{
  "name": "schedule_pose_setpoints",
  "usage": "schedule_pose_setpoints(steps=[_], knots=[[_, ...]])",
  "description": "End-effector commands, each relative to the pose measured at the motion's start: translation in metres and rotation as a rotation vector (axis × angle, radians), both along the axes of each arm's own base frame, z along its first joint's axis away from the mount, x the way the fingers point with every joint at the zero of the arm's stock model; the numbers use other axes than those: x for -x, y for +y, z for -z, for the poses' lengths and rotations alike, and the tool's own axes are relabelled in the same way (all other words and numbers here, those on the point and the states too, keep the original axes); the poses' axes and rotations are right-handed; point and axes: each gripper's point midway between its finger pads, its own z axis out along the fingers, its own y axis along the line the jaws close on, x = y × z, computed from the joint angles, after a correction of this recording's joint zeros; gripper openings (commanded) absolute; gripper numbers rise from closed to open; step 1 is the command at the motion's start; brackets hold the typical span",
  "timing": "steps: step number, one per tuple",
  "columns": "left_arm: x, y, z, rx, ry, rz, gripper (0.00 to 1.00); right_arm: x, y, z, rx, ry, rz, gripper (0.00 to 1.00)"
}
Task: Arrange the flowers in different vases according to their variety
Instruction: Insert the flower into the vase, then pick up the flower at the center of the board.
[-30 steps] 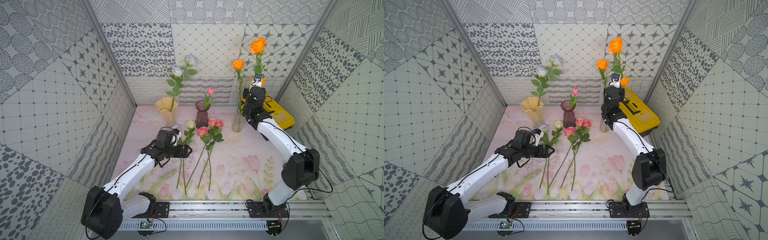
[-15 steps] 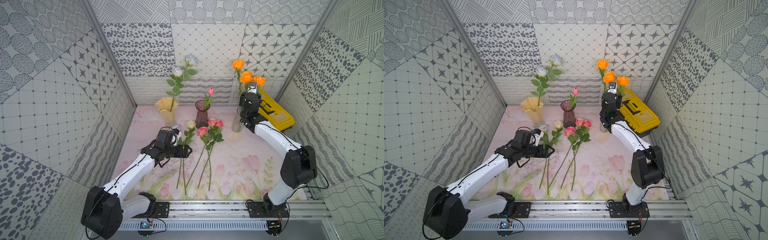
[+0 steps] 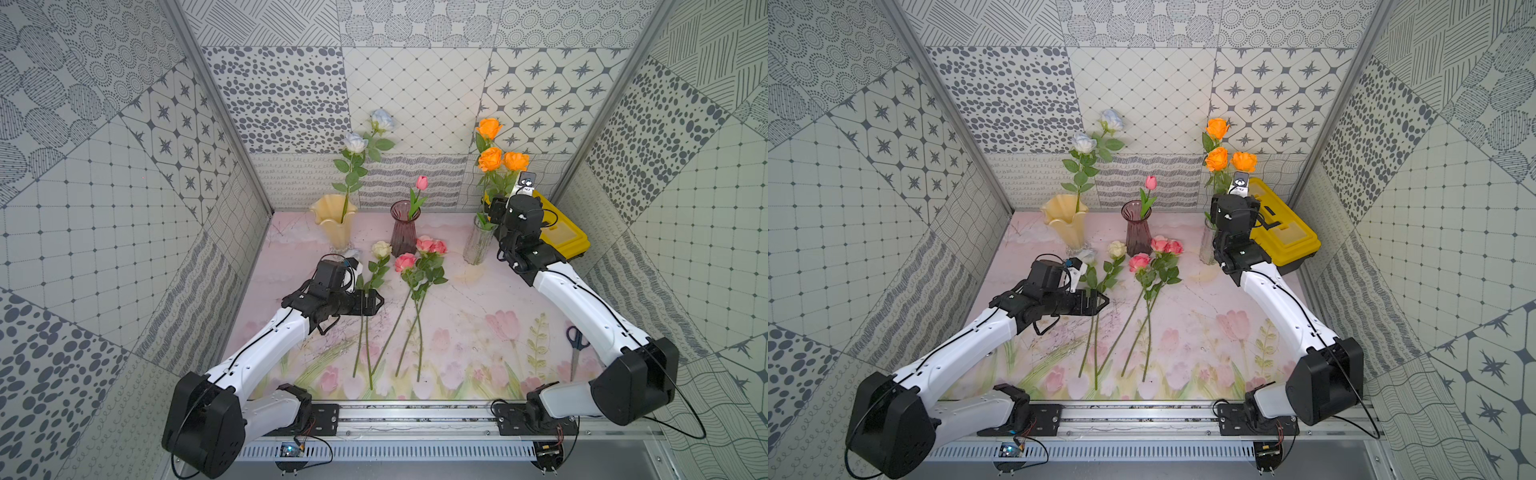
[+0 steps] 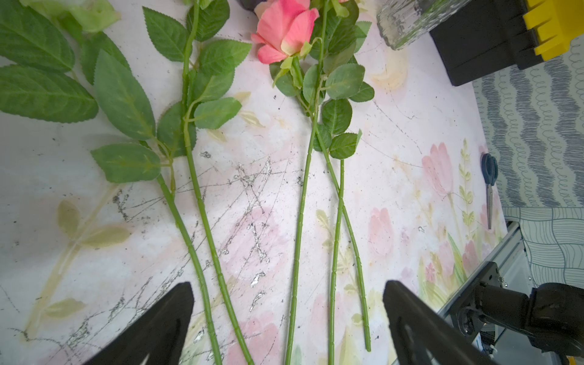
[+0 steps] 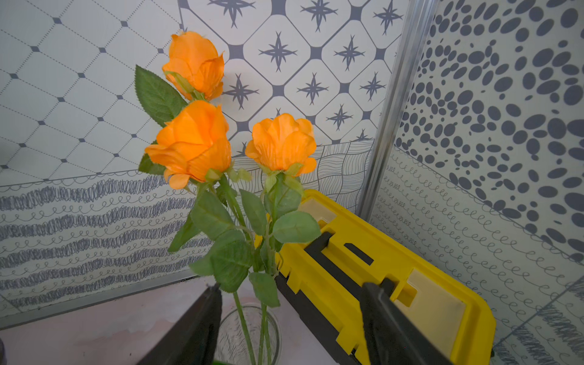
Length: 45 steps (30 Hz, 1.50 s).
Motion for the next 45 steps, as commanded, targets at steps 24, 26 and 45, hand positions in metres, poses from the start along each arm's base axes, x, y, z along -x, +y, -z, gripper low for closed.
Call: schedule_pose_setpoints(steps=[24, 26, 45], knots=[[0.008, 0.047, 0.081, -0.394, 0.346, -0.108, 0.72, 0.123, 0.042, 0.081, -0.312, 0.300, -0.293, 0.73], [0.009, 0.046, 0.085, -0.395, 0.359, -0.103, 0.70, 0.126, 0.041, 0.082, -0.316, 0.299, -0.292, 0.73], [0.007, 0.047, 0.122, -0.461, 0.497, -0.115, 0.54, 0.141, 0.030, 0.095, -0.335, 0.301, -0.266, 0.72]])
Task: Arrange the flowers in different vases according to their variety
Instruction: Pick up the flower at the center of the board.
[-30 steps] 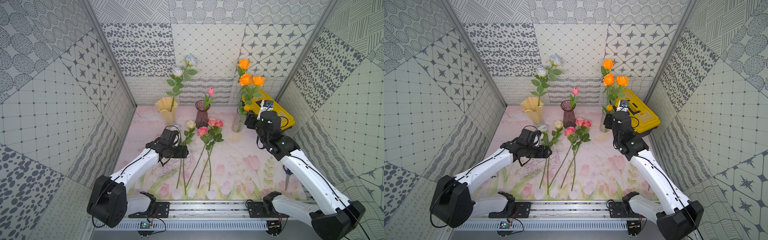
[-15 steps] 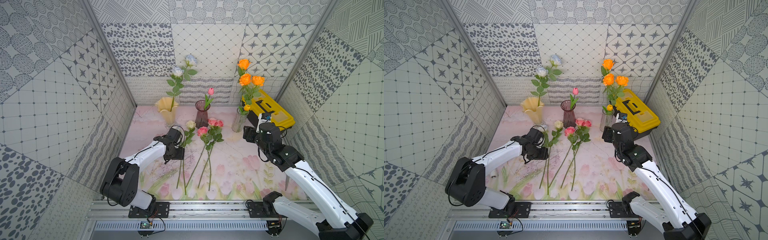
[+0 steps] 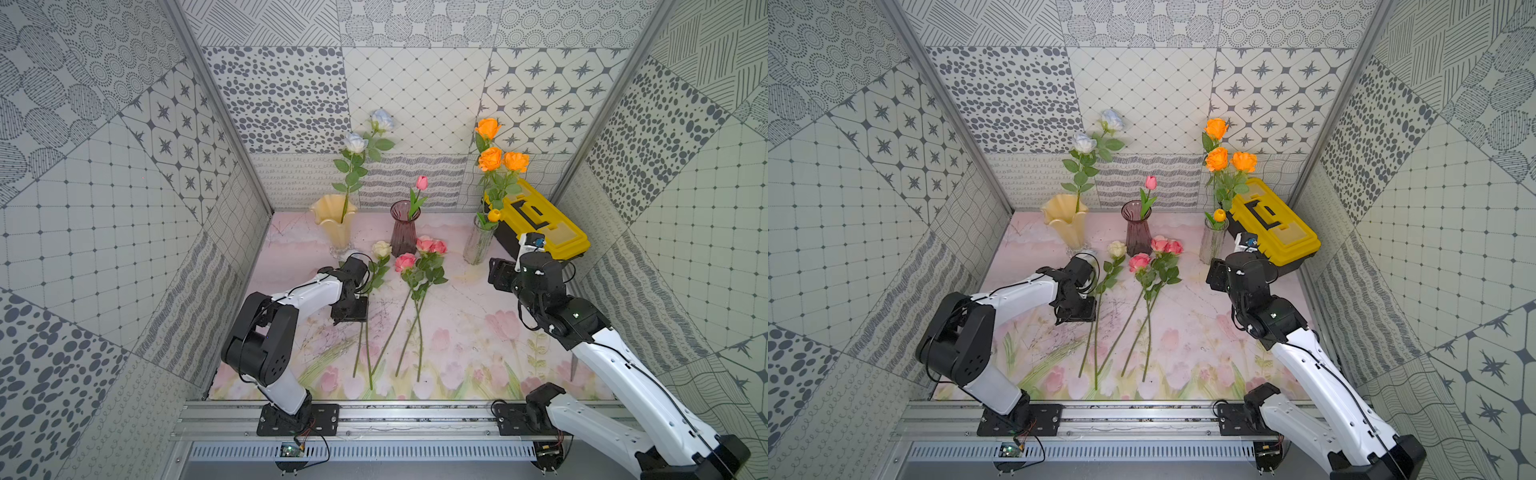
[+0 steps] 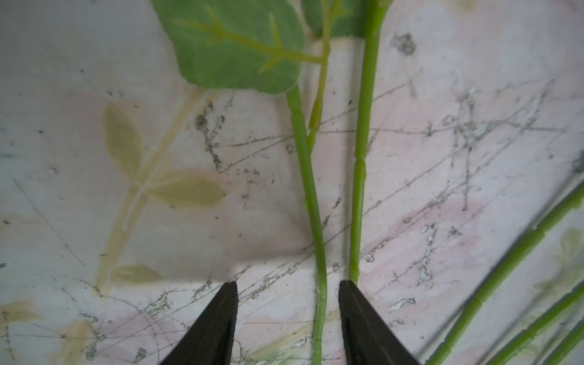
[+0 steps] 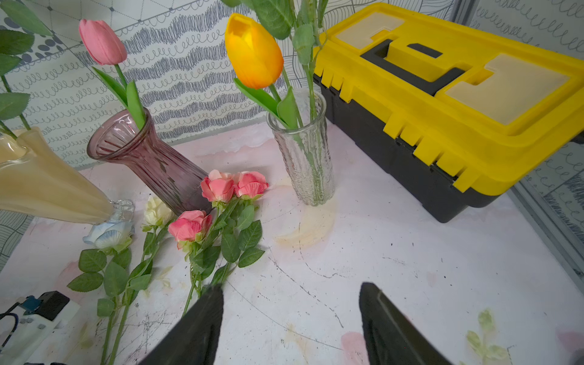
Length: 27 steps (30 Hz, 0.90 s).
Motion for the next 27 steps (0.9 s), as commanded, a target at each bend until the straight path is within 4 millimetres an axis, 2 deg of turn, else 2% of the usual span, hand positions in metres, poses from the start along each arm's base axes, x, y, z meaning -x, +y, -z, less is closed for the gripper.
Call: schedule_pose_setpoints(steps=[1, 8, 11, 15, 21, 27], knots=[[0.006, 0.005, 0.006, -0.039, 0.044, -0.023, 0.54, 0.004, -0.003, -0.006, -0.031, -0.030, 0.014, 0.72], [0.007, 0.006, 0.017, -0.084, 0.075, -0.042, 0.49, 0.006, -0.006, -0.005, -0.023, -0.033, 0.023, 0.72], [0.008, 0.003, 0.023, -0.116, 0.085, -0.040, 0.44, 0.007, -0.006, -0.007, -0.024, -0.038, 0.023, 0.72], [0.014, 0.005, 0.033, -0.139, 0.114, -0.059, 0.28, 0.009, -0.007, -0.009, -0.022, -0.037, 0.021, 0.72], [0.018, 0.005, 0.037, -0.142, 0.134, -0.066, 0.00, 0.012, -0.009, -0.005, -0.014, -0.031, 0.021, 0.72], [0.015, 0.008, 0.024, -0.149, 0.086, -0.063, 0.00, 0.013, -0.007, 0.002, -0.026, -0.012, 0.014, 0.72]])
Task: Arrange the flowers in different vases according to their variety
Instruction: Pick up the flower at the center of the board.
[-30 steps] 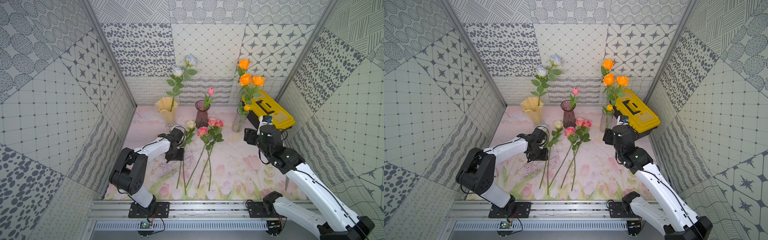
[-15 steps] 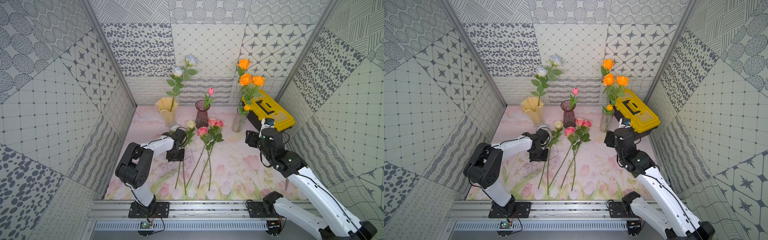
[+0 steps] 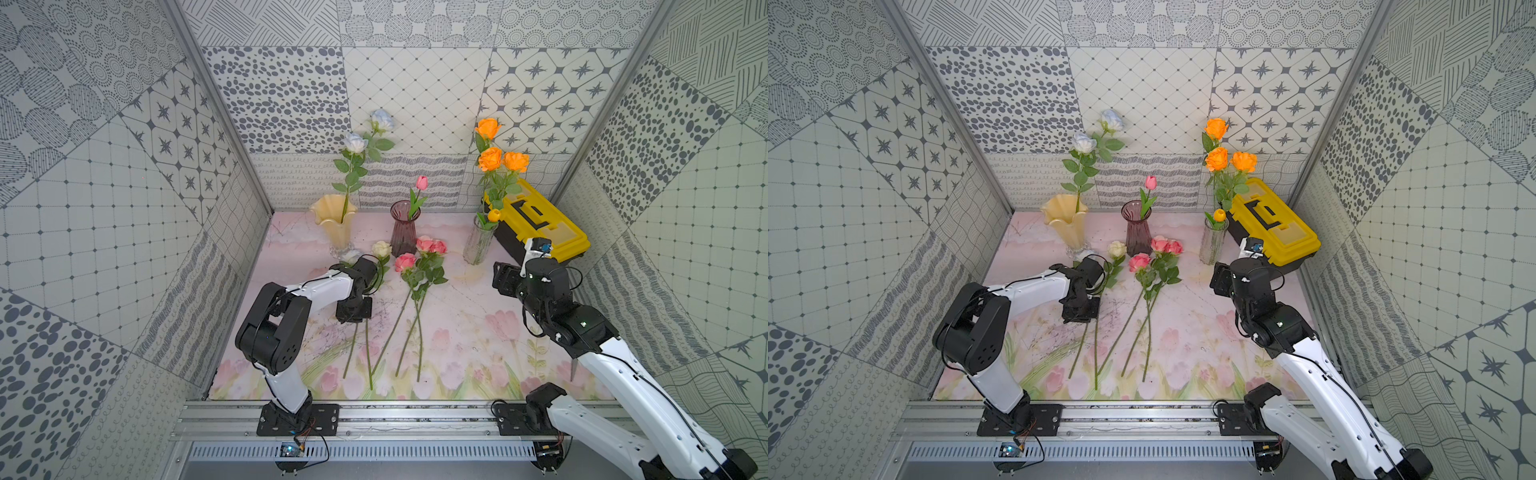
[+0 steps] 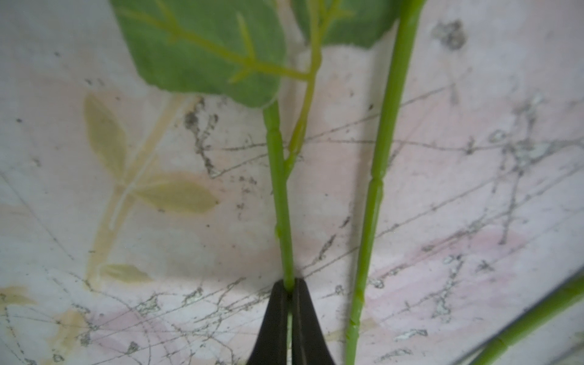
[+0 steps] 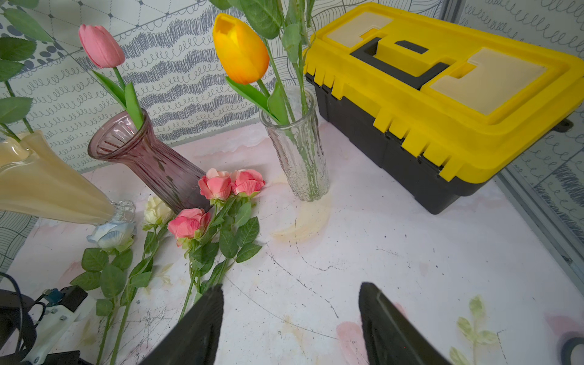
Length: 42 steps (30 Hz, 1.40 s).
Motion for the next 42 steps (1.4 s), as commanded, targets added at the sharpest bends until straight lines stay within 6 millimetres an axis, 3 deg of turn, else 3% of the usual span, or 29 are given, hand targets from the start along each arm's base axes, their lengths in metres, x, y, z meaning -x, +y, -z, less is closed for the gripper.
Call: schedule_pose_setpoints(steps=[1, 14, 19, 30, 42], knots=[[0.010, 0.012, 0.004, -0.050, 0.011, -0.013, 0.00, 0.001, 0.002, 0.003, -0.020, -0.004, -0.003, 0.72], [-0.012, 0.018, -0.094, -0.005, -0.324, 0.027, 0.00, 0.011, 0.025, 0.044, -0.114, 0.111, -0.098, 0.75], [-0.020, 0.015, -0.145, 0.041, -0.520, 0.067, 0.00, 0.014, 0.030, 0.056, -0.137, 0.144, -0.116, 0.75], [-0.041, 0.005, -0.277, 0.110, -0.972, 0.231, 0.00, 0.012, 0.034, 0.062, -0.157, 0.158, -0.118, 0.75], [-0.077, 0.009, -0.376, 0.016, -1.345, 0.270, 0.00, 0.011, 0.038, 0.070, -0.183, 0.169, -0.118, 0.75]])
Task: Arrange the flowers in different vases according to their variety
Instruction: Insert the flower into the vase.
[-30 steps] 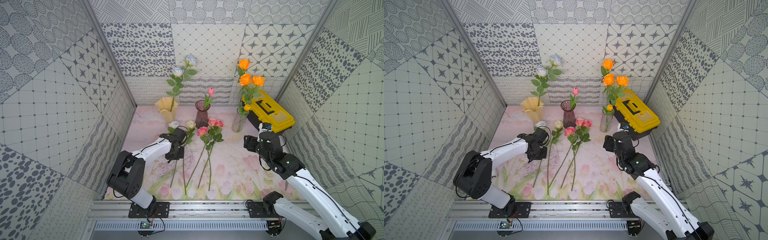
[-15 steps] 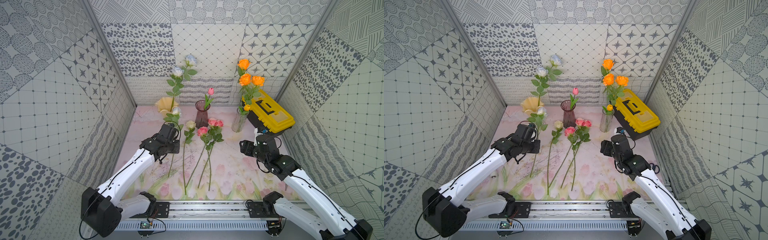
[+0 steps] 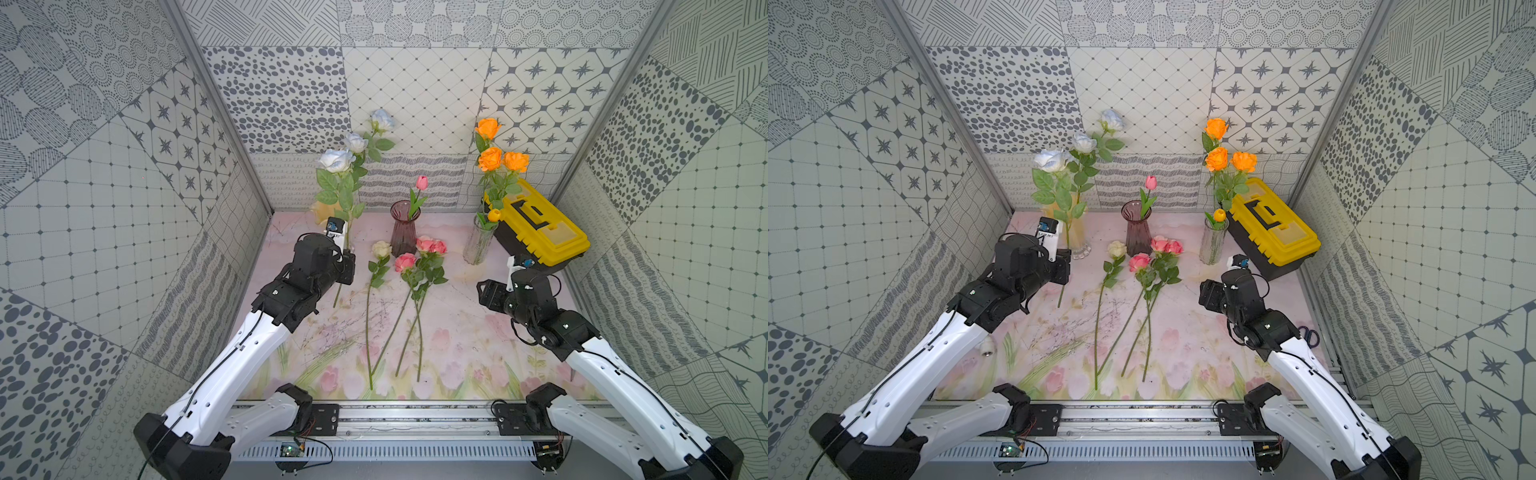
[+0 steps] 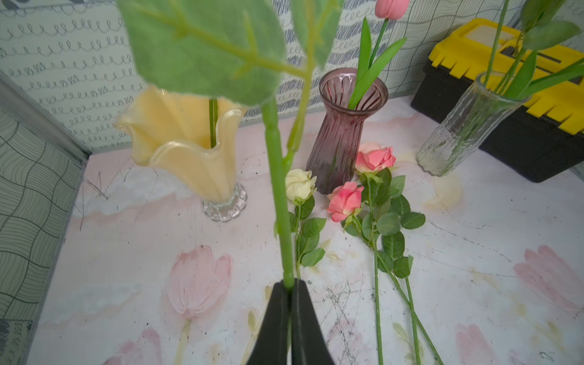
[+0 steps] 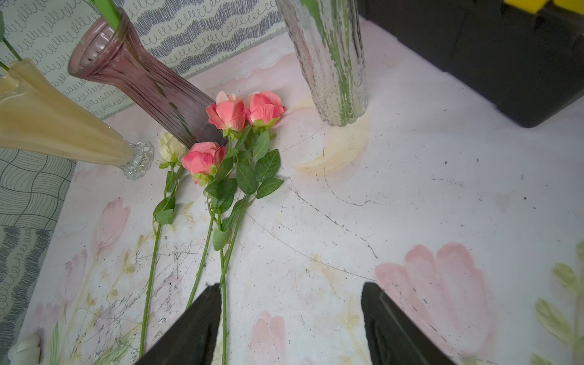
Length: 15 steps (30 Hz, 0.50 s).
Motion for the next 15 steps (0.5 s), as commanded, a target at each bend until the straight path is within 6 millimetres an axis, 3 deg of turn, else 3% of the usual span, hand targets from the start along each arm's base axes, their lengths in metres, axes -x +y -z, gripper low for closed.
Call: schedule_pose_setpoints(steps=[1, 9, 15], knots=[[-0.032, 0.002, -0.079, -0.031, -0.297, -0.010, 0.00, -0.004, 0.006, -0.001, -0.033, -0.019, -0.004, 0.75], [-0.085, 0.025, -0.141, 0.014, -0.463, -0.062, 0.00, -0.001, 0.004, 0.005, -0.044, -0.010, 0.004, 0.75], [-0.115, 0.032, -0.168, 0.037, -0.541, -0.078, 0.00, 0.001, 0.003, 0.013, -0.054, -0.003, 0.016, 0.75]])
